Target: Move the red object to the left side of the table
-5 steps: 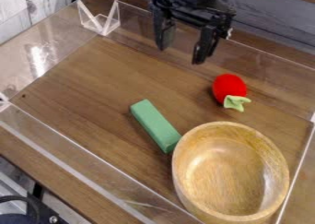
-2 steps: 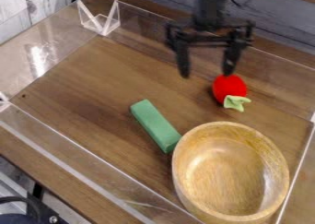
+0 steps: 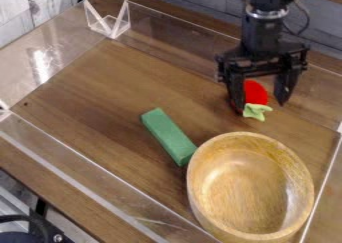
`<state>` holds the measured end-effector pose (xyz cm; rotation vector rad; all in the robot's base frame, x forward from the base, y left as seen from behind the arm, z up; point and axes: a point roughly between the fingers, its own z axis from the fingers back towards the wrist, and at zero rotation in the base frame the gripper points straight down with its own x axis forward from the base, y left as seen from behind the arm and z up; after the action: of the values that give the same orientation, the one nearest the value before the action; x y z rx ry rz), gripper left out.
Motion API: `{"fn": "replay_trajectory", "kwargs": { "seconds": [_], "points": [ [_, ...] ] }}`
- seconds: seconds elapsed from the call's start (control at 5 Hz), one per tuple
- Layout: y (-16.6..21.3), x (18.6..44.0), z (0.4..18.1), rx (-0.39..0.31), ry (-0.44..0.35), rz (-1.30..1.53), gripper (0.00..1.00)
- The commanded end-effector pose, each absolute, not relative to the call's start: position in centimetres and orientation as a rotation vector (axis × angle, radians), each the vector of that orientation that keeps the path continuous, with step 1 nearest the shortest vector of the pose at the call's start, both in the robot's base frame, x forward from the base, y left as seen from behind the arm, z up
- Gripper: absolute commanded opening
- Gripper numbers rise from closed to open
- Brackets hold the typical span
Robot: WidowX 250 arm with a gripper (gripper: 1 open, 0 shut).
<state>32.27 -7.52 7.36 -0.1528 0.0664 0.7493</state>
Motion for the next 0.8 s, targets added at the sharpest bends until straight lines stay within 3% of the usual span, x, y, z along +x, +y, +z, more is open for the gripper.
{"fn": "replay_trajectory", "kwargs": {
  "seconds": [0.0, 0.4, 0.6],
  "points": [
    [-7.8, 34.4, 7.9, -0.208, -0.019, 0.891, 1.00],
    [-7.8, 36.3, 5.7, -0.219, -0.075, 1.004, 1.00],
    [-8.0, 37.1, 6.0, -0.215, -0.122, 0.908, 1.00]
  ]
}}
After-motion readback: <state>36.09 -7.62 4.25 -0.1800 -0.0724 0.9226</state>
